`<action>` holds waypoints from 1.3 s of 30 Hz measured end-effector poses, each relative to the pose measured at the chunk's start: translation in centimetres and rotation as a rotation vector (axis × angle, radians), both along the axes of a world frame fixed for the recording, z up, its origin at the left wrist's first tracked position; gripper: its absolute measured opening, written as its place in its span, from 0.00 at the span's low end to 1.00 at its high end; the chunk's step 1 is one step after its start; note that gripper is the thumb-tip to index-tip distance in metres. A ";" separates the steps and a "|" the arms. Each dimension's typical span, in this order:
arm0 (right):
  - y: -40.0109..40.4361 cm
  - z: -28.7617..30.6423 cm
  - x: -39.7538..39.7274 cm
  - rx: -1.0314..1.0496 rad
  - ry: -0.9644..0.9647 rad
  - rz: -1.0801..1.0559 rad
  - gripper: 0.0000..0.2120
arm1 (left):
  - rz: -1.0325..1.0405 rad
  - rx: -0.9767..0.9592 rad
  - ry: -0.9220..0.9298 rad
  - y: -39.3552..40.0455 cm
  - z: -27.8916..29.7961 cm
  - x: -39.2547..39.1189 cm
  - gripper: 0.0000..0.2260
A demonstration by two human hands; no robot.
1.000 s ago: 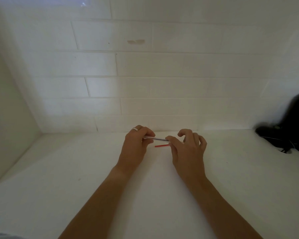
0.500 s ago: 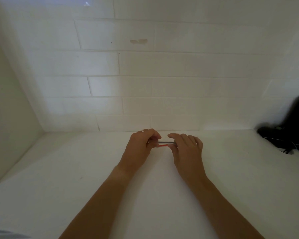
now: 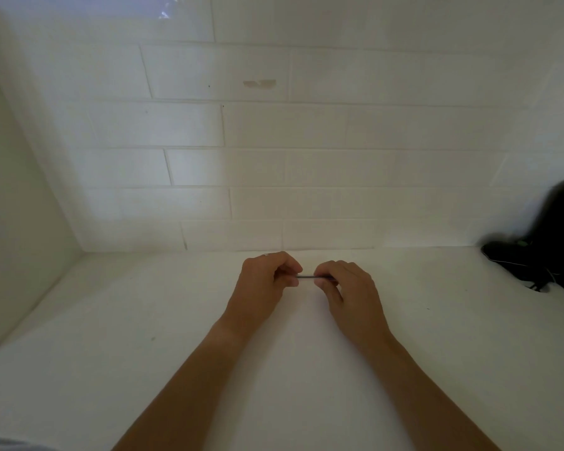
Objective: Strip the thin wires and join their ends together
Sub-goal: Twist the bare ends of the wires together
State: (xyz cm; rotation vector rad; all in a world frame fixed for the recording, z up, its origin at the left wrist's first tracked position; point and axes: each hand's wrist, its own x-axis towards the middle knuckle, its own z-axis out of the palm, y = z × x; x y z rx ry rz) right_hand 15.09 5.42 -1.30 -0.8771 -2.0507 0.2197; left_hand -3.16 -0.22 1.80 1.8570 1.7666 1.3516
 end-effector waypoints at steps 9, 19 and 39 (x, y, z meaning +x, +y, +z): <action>0.2 -0.7 0.0 -0.019 -0.051 -0.023 0.06 | 0.011 -0.051 0.066 -0.3 -0.5 0.4 0.09; -0.2 -0.8 -0.4 -0.008 -0.173 -0.261 0.17 | 0.077 -0.051 0.313 0.4 -1.3 0.4 0.06; -1.0 -0.7 -0.4 0.010 -0.260 -0.291 0.04 | 0.042 -0.031 0.349 -0.3 -2.0 0.7 0.05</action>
